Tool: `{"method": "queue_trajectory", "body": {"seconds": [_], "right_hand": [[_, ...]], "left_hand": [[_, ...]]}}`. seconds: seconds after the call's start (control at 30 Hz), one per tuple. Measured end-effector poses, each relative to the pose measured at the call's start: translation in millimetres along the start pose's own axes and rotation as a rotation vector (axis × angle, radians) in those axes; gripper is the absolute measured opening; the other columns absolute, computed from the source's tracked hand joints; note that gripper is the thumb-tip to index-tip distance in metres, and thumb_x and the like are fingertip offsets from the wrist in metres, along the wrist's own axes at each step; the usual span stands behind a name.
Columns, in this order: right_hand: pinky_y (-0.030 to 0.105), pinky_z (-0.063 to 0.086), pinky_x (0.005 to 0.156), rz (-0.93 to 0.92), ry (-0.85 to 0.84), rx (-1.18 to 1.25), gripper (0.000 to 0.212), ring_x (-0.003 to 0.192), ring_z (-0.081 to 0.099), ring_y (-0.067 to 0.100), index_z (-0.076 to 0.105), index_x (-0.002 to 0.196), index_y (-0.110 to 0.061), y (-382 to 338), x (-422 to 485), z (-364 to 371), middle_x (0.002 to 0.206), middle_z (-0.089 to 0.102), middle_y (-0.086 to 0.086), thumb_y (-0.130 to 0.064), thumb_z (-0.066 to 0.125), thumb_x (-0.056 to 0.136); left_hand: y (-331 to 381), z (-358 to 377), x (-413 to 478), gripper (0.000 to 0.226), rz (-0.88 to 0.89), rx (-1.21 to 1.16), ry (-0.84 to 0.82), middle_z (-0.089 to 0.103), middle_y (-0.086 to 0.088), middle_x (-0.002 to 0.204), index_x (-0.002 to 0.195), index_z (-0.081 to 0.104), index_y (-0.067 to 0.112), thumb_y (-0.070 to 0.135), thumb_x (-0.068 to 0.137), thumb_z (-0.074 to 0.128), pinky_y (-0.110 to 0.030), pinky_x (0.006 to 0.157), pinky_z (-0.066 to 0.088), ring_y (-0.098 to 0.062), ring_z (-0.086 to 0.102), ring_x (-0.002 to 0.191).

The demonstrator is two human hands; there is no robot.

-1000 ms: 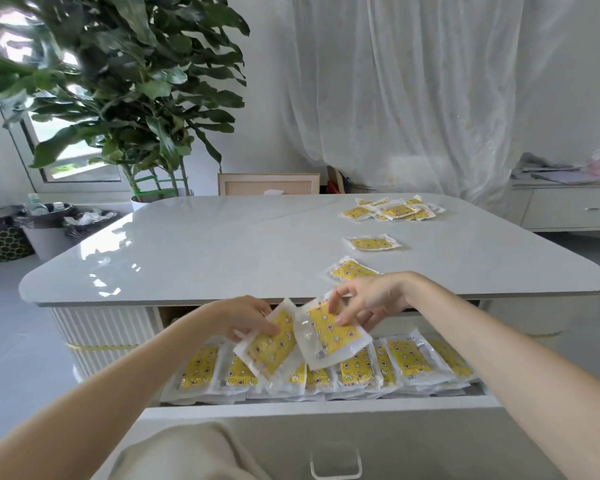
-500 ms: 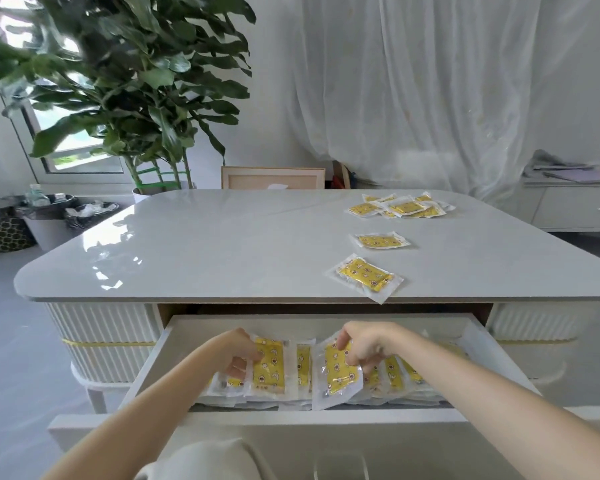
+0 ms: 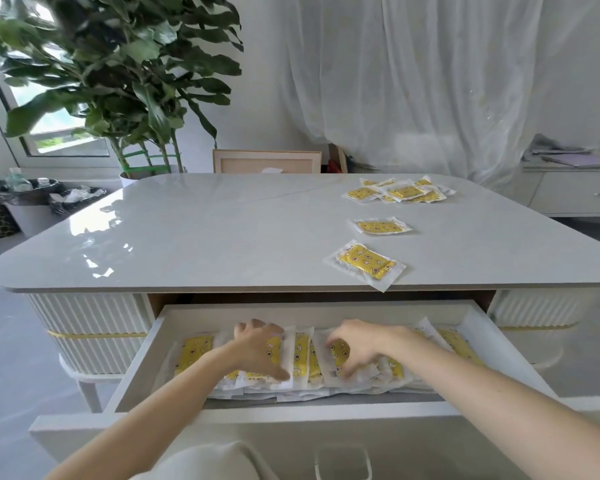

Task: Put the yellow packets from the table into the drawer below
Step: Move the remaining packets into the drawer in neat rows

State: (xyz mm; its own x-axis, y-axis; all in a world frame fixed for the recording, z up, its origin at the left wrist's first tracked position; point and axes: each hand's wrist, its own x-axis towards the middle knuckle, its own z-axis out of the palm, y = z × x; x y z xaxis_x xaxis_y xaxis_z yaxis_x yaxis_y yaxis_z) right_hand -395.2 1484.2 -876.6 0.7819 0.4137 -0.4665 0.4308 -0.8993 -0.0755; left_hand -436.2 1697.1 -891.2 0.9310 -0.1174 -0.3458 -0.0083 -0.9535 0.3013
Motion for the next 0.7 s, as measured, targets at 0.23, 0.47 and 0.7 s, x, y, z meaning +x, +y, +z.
{"method": "queue_trajectory", "body": {"seconds": [0.23,0.47,0.7], "right_hand": [[0.044,0.037,0.109,-0.085,-0.005,-0.252,0.091,0.136,0.032,0.03,0.032,0.148,-0.02,-12,0,14,0.151,0.03,0.008,-0.032,0.081,0.072],[0.042,0.034,0.112,-0.132,0.067,-0.304,0.088,0.141,0.026,0.029,0.025,0.151,-0.021,-5,-3,19,0.157,0.021,0.007,-0.041,0.072,0.08],[0.041,0.048,0.095,-0.133,0.055,-0.167,0.065,0.122,0.051,0.024,0.047,0.138,-0.026,-18,-25,-8,0.141,0.045,0.002,-0.048,0.069,0.081]], "left_hand": [[-8,7,1,0.103,0.145,0.249,-0.17,0.006,0.004,0.159,0.15,0.011,0.039,0.037,0.072,0.078,-0.054,0.117,0.015,-0.03,-0.002,0.144],[-9,9,5,0.091,0.167,0.247,-0.123,0.008,0.004,0.16,0.151,0.013,0.034,0.034,0.081,0.072,-0.049,0.118,0.014,-0.027,0.004,0.146],[-2,2,-7,0.059,0.152,-0.02,0.032,0.034,0.002,0.15,0.143,0.036,0.028,0.033,0.089,0.059,-0.034,0.111,0.034,-0.018,0.037,0.135]]}}
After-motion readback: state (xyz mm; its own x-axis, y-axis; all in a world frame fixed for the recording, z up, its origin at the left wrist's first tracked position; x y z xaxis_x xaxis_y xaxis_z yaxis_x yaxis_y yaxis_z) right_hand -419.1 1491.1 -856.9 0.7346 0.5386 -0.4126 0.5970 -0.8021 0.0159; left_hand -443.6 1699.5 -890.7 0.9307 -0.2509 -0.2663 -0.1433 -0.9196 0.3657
